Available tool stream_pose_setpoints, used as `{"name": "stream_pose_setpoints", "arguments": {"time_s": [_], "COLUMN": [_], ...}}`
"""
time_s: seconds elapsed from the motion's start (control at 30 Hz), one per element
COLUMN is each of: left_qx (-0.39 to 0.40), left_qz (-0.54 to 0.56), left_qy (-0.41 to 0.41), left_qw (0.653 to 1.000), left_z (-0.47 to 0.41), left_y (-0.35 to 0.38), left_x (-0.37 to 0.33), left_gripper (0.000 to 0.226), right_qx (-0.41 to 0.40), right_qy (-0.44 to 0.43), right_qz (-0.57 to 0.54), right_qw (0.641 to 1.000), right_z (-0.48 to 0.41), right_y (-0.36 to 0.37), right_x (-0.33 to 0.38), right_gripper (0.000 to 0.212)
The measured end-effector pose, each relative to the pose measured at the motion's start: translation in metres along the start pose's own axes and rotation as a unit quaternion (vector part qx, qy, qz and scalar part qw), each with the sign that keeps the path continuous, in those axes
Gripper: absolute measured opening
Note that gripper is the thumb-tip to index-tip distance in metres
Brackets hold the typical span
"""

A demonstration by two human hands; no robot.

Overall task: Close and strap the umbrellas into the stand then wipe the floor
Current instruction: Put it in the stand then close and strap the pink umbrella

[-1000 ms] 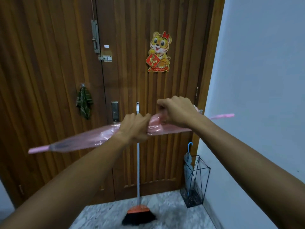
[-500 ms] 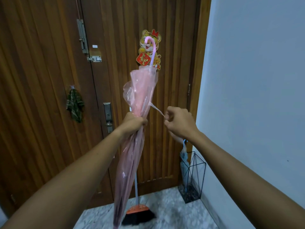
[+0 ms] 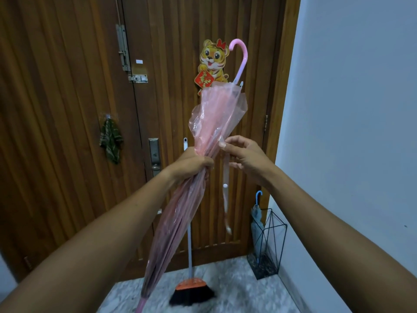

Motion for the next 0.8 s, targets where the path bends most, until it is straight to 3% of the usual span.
{"name": "stream_pose_setpoints", "arguments": {"time_s": [0.23, 0.37, 0.5, 0.6, 0.7, 0.73, 0.8], "left_qx": [0.034, 0.101, 0.185, 0.270, 0.335, 0.345, 0.321], "left_qz": [0.060, 0.175, 0.268, 0.324, 0.361, 0.366, 0.337], "left_qy": [-0.013, -0.006, 0.034, 0.053, 0.068, 0.068, 0.055], "left_qw": [0.998, 0.979, 0.945, 0.905, 0.868, 0.862, 0.883], "left_z": [0.003, 0.009, 0.019, 0.029, 0.038, 0.038, 0.034], "left_y": [0.002, 0.018, 0.036, 0.050, 0.059, 0.059, 0.055], "left_x": [0.010, 0.008, -0.007, -0.021, -0.032, -0.033, -0.020], "left_gripper": [0.038, 0.038, 0.023, 0.026, 0.034, 0.041, 0.055], "right_qx": [0.052, 0.060, 0.059, 0.105, 0.133, 0.135, 0.123], "right_qy": [0.111, 0.110, 0.089, 0.088, 0.085, 0.075, 0.047], "right_qz": [-0.077, -0.053, -0.025, -0.046, -0.086, -0.092, -0.064], "right_qw": [0.989, 0.991, 0.994, 0.989, 0.984, 0.984, 0.989], "right_z": [0.000, -0.001, -0.002, -0.003, -0.003, -0.002, -0.002], "right_y": [0.006, 0.006, 0.011, 0.019, 0.025, 0.028, 0.033], "right_x": [-0.005, -0.007, -0.002, 0.000, 0.006, 0.009, 0.017], "right_gripper": [0.013, 0.024, 0.064, 0.050, 0.051, 0.050, 0.046]}}
Point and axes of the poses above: each hand's wrist, its own z-axis away from the middle knuckle, its own y-axis out of the palm, x = y × z, the point moved 10 cm from there along -z, towards the middle knuckle, and after that the axes turned 15 degrees about -z, right-handed, at the moved point
